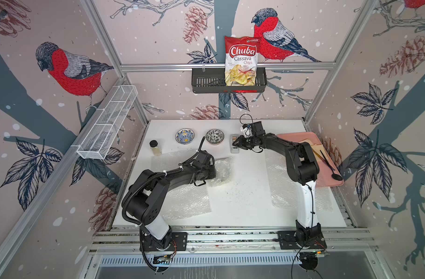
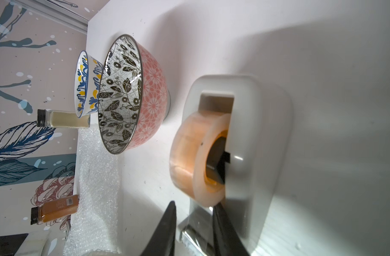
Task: Wrap bowls in bubble wrap
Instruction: Tear off the tape using the Tape Cutter.
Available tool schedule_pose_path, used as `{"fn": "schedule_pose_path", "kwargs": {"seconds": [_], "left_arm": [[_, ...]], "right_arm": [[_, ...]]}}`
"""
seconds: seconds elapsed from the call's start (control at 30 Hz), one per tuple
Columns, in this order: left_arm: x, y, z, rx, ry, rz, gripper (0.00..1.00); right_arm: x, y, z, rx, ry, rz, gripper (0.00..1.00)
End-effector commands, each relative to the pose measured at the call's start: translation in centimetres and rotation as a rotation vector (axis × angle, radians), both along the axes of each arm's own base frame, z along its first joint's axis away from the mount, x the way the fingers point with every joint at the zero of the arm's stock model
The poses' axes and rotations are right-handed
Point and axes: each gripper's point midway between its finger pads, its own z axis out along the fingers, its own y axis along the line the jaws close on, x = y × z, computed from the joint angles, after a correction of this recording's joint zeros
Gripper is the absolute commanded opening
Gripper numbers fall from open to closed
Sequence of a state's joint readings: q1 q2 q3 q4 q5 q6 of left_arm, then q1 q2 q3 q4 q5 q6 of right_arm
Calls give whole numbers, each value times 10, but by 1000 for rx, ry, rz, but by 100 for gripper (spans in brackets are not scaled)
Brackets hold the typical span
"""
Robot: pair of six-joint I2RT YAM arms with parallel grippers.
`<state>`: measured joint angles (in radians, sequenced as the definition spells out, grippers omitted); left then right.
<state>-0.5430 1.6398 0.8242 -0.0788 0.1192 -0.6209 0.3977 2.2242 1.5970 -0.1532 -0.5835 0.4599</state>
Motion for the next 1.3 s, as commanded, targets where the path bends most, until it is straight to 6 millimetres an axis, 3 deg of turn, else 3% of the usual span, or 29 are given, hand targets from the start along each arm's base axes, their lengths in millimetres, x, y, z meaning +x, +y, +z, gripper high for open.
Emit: {"fn": "schedule_pose_path", "kwargs": {"seconds": [0.0, 0.67, 0.93, 1.27], "left_arm": [[-7, 16, -11, 86, 33, 13, 20], [-6, 17, -14, 94, 29, 20, 20], [-5, 17, -14, 93, 28, 19, 21], [-4, 16, -16, 96, 33, 17, 21]], "right_arm": [[-9, 7, -1, 38, 41, 28, 26], [-13, 3, 8, 160, 87, 35, 1], [-17, 4, 22, 179, 69, 50, 0], [-38, 1, 27, 184, 79, 72, 0]]}}
